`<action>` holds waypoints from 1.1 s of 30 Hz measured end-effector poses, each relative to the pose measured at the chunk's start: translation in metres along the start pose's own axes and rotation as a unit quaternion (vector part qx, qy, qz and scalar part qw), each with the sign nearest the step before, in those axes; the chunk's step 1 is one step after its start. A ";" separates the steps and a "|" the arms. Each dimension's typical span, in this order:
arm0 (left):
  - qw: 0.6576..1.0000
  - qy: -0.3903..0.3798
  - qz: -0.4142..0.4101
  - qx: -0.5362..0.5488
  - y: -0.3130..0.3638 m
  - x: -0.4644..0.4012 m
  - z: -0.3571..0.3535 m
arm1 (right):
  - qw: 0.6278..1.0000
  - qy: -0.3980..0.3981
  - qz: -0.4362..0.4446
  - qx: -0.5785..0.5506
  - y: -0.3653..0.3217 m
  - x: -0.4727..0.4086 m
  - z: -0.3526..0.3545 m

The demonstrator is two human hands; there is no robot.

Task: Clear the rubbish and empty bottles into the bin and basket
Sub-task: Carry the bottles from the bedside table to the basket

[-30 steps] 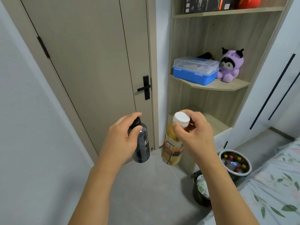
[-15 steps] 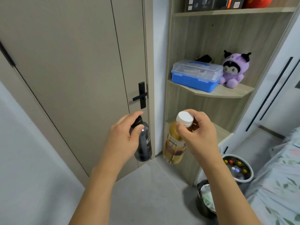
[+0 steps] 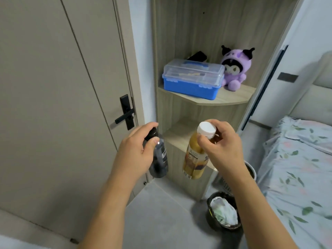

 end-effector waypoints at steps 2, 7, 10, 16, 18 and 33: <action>0.999 -0.028 -0.018 0.024 0.010 -0.021 -0.031 | 0.999 0.030 -0.012 0.005 0.017 -0.008 0.025; 0.990 -0.108 -0.076 0.053 0.062 -0.067 -0.115 | 0.992 0.119 -0.038 0.037 0.058 -0.024 0.109; 0.983 -0.138 -0.105 0.059 0.094 -0.092 -0.158 | 0.984 0.163 -0.049 0.044 0.079 -0.036 0.157; 0.971 -0.177 -0.133 0.094 0.129 -0.140 -0.234 | 0.974 0.208 -0.068 0.057 0.124 -0.066 0.214; 0.966 -0.200 -0.126 0.105 0.129 -0.156 -0.259 | 0.970 0.218 -0.083 0.062 0.142 -0.078 0.224; 0.934 -0.284 -0.199 0.084 0.182 -0.260 -0.454 | 0.939 0.298 -0.145 0.093 0.275 -0.156 0.326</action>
Point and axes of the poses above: each hand's wrist, its own x-axis away from the middle knuckle, its own z-axis out of the back of the hand, y = z × x, the point moved 10 cm from there along -x, towards the middle knuckle, and after that the axes turned 5 degrees about -y, right-handed, at the moved point
